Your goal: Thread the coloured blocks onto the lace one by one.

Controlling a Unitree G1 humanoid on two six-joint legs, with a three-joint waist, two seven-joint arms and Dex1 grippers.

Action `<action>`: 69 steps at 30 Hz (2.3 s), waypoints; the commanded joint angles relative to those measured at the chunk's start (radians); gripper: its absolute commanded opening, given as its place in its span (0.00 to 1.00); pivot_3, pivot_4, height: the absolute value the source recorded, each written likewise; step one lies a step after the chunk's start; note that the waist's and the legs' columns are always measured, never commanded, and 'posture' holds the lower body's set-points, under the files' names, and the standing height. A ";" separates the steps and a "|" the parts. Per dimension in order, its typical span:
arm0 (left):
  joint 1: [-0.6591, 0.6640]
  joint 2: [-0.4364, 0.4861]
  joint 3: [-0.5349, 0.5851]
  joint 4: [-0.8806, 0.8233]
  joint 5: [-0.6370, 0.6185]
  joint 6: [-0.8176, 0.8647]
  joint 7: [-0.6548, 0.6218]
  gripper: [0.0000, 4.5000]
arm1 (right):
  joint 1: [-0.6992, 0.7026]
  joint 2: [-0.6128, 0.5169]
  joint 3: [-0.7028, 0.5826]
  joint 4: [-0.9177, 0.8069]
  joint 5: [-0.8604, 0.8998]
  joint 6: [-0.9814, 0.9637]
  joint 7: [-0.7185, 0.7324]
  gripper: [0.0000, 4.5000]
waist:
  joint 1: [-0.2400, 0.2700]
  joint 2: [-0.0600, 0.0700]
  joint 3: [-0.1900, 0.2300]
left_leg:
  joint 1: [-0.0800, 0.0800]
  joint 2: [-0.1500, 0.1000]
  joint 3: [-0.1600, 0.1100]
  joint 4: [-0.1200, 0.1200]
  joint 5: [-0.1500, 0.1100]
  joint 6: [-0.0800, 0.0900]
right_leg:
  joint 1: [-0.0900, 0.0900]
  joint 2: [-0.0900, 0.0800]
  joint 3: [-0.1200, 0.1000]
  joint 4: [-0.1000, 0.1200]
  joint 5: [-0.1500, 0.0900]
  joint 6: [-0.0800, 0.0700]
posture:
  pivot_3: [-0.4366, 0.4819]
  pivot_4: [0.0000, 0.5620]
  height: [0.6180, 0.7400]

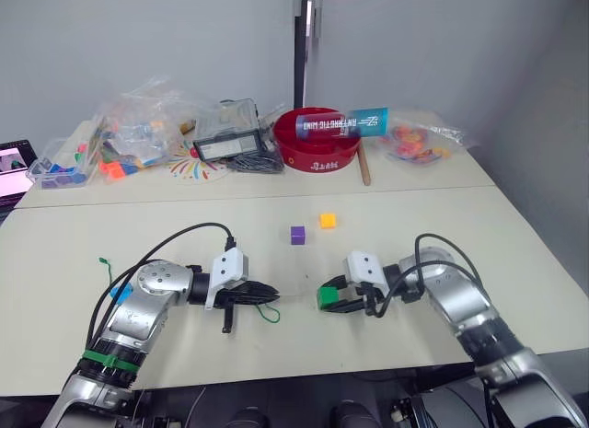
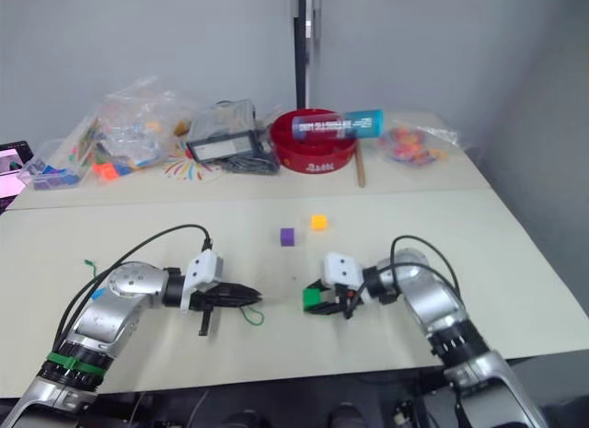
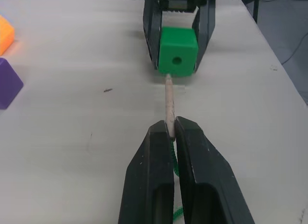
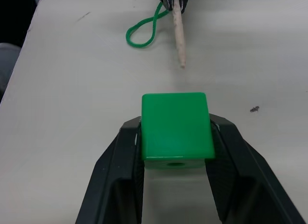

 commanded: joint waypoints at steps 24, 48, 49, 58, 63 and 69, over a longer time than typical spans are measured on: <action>-0.025 -0.082 -0.100 0.052 0.114 -0.083 0.057 0.00 | 0.049 -0.022 0.003 -0.144 -0.005 0.115 -0.104 0.27 | 0.006 0.000 0.000 | 0.000 -0.001 0.000 0.006 0.000 0.001 | 0.002 0.001 0.000 0.000 0.000 0.000 | 0.48 0.27 1.00; -0.101 -0.179 -0.133 0.055 0.093 -0.011 0.047 0.38 | 0.055 -0.026 0.010 -0.189 -0.011 0.162 -0.141 0.27 | 0.006 0.000 0.000 | -0.001 -0.002 0.000 0.008 -0.001 0.001 | 0.002 0.001 -0.001 0.000 0.000 0.000 | 0.48 0.27 1.00; -0.105 -0.177 -0.124 0.047 0.091 -0.012 0.055 0.44 | 0.056 -0.026 0.009 -0.189 -0.011 0.162 -0.143 0.27 | 0.006 0.000 0.000 | -0.001 -0.002 0.000 0.008 -0.001 0.001 | 0.002 0.001 -0.001 0.000 0.000 0.000 | 0.48 0.27 1.00; -0.035 -0.065 -0.049 -0.022 0.023 0.072 0.026 0.59 | 0.068 -0.037 0.004 -0.194 -0.003 0.166 -0.152 0.27 | 0.003 0.000 0.000 | -0.001 -0.001 0.000 0.007 -0.001 0.001 | 0.002 0.002 0.000 0.000 0.000 0.000 | 0.48 0.27 1.00; -0.017 -0.050 -0.055 0.013 0.042 0.043 0.034 0.59 | 0.068 -0.048 0.001 -0.202 0.003 0.172 -0.151 0.27 | 0.010 0.000 0.000 | -0.001 -0.001 -0.001 0.008 -0.001 0.001 | 0.003 0.001 -0.001 0.000 0.000 0.000 | 0.48 0.27 1.00; -0.039 -0.101 -0.098 0.083 0.087 0.016 0.063 0.59 | 0.071 -0.067 0.003 -0.225 0.009 0.185 -0.145 0.27 | 0.009 0.000 0.000 | -0.001 -0.002 -0.001 0.008 -0.001 0.001 | 0.002 0.001 -0.001 0.000 0.000 0.001 | 0.48 0.27 1.00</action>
